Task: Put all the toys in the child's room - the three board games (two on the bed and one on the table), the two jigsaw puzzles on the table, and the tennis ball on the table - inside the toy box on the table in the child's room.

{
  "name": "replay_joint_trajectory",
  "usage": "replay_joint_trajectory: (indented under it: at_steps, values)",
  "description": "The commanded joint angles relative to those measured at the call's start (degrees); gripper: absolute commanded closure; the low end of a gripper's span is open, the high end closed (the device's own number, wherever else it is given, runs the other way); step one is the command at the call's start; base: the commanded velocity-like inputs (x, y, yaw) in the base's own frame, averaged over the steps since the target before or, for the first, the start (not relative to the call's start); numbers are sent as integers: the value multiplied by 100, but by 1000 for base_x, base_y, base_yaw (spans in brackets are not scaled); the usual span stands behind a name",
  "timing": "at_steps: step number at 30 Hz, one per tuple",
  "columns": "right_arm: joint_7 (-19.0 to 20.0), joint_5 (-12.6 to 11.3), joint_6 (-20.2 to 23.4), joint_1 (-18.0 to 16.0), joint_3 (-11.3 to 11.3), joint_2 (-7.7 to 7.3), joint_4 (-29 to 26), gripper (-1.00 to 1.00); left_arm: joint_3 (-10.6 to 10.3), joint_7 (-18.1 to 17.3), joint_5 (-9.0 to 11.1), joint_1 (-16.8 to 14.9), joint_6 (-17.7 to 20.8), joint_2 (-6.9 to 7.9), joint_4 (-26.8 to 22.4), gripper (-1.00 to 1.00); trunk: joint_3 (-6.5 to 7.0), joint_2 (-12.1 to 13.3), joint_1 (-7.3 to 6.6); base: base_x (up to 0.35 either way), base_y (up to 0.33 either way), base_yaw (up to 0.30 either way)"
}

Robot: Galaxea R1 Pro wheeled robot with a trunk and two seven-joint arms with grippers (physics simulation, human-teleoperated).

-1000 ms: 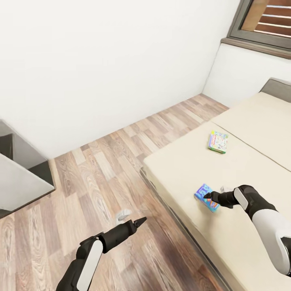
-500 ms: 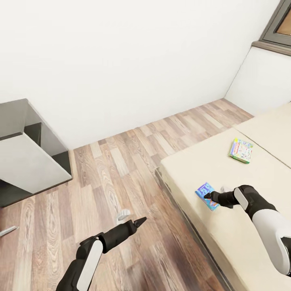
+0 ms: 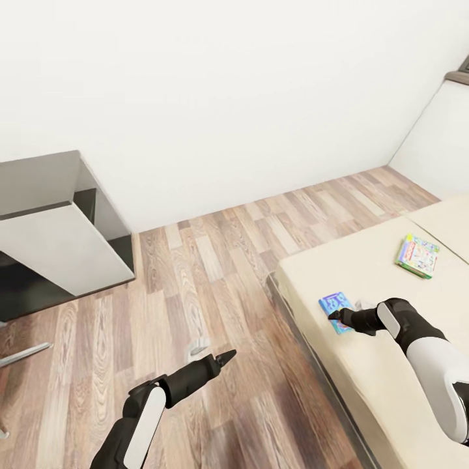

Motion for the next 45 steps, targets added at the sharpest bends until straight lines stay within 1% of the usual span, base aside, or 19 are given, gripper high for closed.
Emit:
replay_joint_trajectory:
  at_steps: [1,27,34,45]
  values:
    - [22,15,31,-1,-34,2,-6,-100,7,-2,24,-2,38,-3,-3,-100,-3,-2,0,0,0,78]
    - [24,15,31,-1,-36,-7,-8,-100,7,-2,24,-2,45,-3,-4,-100,-3,-2,0,0,0,28]
    - [24,15,31,-1,-35,-2,-8,-100,7,-2,24,-3,44,-3,-3,-100,-3,-2,0,0,0,182]
    - [24,15,31,-1,-34,15,-8,-100,7,-2,24,-3,45,-3,-3,-100,-3,-2,0,0,0,259]
